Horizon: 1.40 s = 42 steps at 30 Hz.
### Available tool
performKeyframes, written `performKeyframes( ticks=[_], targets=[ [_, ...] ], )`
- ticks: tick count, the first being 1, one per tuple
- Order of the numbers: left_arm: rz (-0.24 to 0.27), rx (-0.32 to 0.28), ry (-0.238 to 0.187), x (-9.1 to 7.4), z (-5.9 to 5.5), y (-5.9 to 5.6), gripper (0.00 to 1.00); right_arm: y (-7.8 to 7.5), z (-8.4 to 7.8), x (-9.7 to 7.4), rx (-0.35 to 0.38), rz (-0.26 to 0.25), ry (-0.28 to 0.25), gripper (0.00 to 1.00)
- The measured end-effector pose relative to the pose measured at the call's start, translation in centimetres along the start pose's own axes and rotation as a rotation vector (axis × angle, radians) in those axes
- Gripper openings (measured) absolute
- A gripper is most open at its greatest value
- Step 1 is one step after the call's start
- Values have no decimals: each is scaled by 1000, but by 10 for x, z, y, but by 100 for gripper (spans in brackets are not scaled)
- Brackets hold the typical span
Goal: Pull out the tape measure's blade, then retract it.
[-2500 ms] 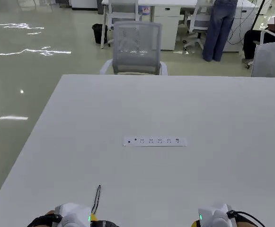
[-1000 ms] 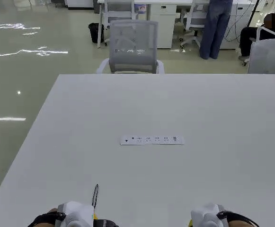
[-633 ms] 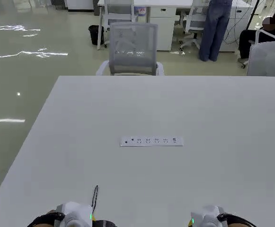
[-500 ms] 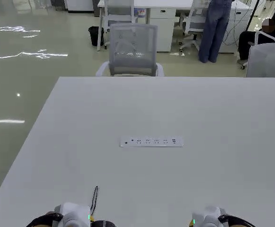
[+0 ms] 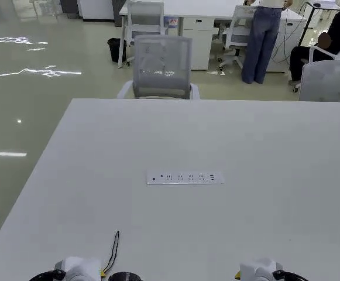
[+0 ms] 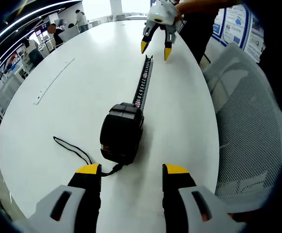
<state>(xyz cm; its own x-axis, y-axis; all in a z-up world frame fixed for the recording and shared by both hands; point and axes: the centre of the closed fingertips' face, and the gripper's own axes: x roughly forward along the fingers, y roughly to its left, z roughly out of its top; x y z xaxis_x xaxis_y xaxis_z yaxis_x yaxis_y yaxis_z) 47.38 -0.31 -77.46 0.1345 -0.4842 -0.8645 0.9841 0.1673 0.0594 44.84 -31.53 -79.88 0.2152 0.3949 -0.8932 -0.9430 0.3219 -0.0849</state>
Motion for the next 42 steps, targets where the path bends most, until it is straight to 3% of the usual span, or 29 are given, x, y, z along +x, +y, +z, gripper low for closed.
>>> performKeyframes(
  ticks=[10, 20, 34, 42],
  targets=[
    [36, -100, -26, -10, -10, -12, 59, 14, 0, -12, 92, -22, -26, 62],
    [108, -214, -100, -24, -6, -23, 69, 27, 3, -32, 203, -79, -88, 74],
    [186, -288, -167, -42, -1, -41, 78, 44, 8, -60, 298, -177, -177, 86],
    [228, -319, -220, -57, 10, -52, 81, 52, 13, -76, 365, -235, -219, 90]
  ],
)
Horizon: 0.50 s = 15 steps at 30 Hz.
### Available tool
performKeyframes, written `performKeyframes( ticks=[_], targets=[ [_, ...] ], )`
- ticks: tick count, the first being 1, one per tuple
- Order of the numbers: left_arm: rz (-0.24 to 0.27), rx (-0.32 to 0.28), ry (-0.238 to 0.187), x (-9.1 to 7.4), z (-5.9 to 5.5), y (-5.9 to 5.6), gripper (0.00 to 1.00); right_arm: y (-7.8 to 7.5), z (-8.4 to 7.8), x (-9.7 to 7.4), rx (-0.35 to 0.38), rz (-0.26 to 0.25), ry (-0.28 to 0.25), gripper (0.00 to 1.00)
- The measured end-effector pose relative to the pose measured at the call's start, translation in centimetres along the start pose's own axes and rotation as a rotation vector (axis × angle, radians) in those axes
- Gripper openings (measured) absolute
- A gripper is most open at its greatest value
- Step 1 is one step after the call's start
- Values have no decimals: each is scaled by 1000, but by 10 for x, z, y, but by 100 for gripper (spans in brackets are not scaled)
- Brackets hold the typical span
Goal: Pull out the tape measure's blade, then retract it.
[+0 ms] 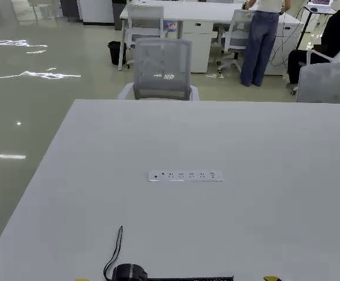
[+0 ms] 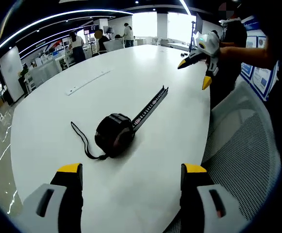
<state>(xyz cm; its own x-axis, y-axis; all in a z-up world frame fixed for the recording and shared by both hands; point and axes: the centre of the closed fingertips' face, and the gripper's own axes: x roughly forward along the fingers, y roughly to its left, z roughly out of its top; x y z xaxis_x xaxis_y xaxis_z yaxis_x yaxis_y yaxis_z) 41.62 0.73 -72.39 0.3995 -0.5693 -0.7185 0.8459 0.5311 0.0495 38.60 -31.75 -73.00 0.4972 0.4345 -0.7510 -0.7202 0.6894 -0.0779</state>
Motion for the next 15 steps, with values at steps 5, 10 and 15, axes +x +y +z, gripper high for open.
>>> performKeyframes(
  ticks=[5, 10, 15],
  targets=[
    [23, -23, -24, -6, 3, -4, 84, 9, 4, -4, 32, -10, -25, 91],
    [42, -43, -42, -14, 5, -9, 85, 13, 8, -11, 57, -27, -50, 92],
    [59, -68, -67, -19, 9, -12, 86, 19, 12, -15, 73, -35, -67, 92]
  ],
)
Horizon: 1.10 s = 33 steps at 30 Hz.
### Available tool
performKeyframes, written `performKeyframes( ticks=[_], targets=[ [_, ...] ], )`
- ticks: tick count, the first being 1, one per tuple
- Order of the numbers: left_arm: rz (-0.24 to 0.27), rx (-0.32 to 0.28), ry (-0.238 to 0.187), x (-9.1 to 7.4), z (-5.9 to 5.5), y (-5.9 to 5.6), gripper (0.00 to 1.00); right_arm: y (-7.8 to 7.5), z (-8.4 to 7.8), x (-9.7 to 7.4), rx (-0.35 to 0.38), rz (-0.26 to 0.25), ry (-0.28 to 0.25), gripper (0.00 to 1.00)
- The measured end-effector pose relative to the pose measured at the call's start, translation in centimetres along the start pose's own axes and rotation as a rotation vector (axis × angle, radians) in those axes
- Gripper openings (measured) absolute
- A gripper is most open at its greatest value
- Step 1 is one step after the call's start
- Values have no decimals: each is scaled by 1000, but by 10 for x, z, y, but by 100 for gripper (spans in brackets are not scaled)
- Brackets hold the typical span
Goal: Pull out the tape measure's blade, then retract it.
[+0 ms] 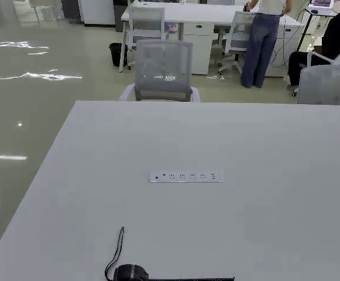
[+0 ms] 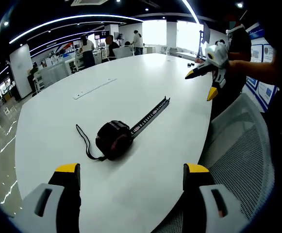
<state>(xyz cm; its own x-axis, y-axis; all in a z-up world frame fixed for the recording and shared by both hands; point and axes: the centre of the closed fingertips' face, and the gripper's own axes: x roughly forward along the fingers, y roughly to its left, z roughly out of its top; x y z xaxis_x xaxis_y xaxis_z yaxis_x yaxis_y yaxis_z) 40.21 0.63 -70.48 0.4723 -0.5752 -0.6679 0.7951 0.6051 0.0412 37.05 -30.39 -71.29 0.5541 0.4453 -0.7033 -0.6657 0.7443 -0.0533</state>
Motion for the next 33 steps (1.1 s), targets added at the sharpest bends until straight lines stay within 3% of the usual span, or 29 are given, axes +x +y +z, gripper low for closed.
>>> performKeyframes(
  ticks=[14, 24, 33],
  targets=[
    [55, -58, -67, -2, 10, -8, 91, 12, 8, -9, 39, -36, -41, 92],
    [73, -89, -81, -2, 14, -17, 99, 23, 15, -7, 58, -48, -69, 92],
    [82, -98, -78, -1, 16, -24, 99, 30, 15, -4, 77, -53, -76, 92]
  ],
)
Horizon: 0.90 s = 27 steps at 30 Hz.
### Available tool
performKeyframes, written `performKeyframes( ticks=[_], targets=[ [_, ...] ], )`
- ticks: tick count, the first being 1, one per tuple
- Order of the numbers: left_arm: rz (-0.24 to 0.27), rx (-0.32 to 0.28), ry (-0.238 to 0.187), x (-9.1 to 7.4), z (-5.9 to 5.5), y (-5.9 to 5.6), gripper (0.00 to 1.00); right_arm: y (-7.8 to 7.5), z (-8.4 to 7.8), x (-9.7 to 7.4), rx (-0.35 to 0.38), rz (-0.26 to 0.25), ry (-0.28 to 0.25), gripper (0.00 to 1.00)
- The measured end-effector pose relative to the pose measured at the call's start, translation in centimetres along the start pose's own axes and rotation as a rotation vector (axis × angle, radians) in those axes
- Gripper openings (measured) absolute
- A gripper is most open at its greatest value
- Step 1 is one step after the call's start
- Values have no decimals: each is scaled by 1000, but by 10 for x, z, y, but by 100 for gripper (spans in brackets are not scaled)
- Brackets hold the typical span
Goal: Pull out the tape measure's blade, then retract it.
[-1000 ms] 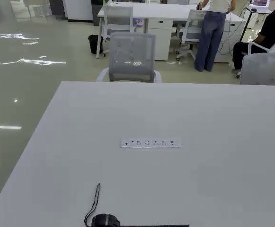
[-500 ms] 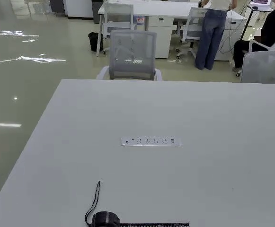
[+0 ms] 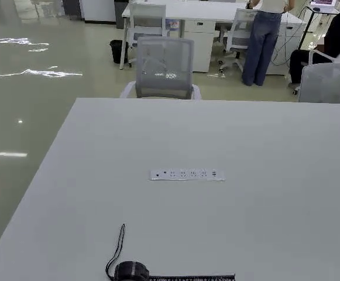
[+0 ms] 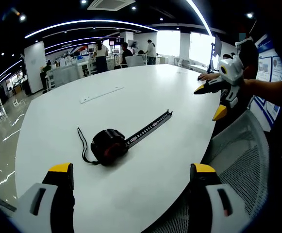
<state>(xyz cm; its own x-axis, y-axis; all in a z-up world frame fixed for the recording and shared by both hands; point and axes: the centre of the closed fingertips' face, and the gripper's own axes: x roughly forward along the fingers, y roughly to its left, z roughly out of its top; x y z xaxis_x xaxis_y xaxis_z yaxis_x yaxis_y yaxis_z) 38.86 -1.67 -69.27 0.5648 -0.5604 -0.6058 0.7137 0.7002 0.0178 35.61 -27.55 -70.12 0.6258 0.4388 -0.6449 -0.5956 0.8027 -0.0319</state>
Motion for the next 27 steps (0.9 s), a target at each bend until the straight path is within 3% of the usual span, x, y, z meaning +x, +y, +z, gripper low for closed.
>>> performKeyframes(
  ticks=[19, 27],
  targets=[
    [54, -81, -27, 0, 3, 3, 99, 3, 1, 3, 30, -9, -21, 93],
    [77, -124, -25, 9, 3, -2, 98, 3, 5, 2, 53, -11, -49, 94]
  ],
)
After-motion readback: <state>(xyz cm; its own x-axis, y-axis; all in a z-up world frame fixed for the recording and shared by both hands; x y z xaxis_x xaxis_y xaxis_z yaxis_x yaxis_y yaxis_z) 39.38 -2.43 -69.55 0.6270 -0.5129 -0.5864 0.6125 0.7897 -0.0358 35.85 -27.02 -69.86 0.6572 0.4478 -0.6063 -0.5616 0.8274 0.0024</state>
